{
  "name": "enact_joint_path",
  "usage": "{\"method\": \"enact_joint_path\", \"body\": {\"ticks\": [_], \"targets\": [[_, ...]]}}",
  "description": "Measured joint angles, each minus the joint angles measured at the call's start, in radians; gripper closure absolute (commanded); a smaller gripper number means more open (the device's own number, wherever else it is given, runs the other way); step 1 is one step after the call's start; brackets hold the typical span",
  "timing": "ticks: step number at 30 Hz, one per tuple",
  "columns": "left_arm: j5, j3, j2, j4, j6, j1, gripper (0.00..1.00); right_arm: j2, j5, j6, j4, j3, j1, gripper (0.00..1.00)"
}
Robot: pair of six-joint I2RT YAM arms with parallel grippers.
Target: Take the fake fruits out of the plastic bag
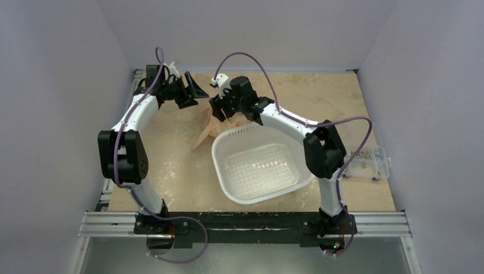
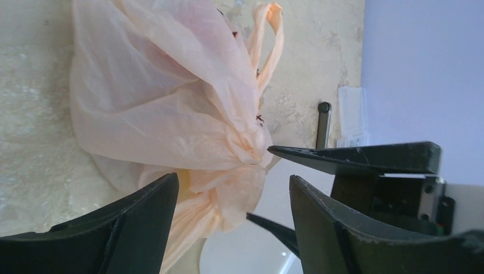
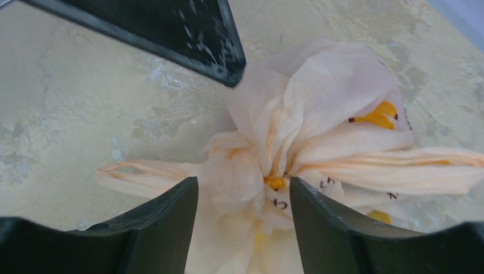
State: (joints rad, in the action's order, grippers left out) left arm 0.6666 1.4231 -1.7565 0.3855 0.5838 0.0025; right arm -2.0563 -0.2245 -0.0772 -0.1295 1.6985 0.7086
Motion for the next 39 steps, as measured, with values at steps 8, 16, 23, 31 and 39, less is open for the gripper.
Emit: {"method": "enact_joint_path", "body": {"ticks": [8,16,23,31,39], "targets": [[-0.031,0.058,-0.025,0.040,-0.078,-0.098,0.32,0.109,0.136,-0.018,-0.011,-0.045,0.025,0.33],[-0.109,0.101,-0.089,0.116,-0.163,-0.120,0.48,0.071,0.156,-0.016,-0.015,-0.050,0.035,0.34],[-0.122,0.110,-0.112,0.151,-0.185,-0.127,0.62,0.013,0.191,-0.017,-0.026,-0.049,0.081,0.38],[-0.150,0.139,-0.129,0.193,-0.203,-0.127,0.98,0.000,0.255,-0.023,-0.025,-0.049,0.103,0.68],[-0.183,0.139,-0.089,0.208,-0.181,-0.092,1.00,0.002,0.324,-0.019,0.025,-0.054,0.103,1.00]]}}
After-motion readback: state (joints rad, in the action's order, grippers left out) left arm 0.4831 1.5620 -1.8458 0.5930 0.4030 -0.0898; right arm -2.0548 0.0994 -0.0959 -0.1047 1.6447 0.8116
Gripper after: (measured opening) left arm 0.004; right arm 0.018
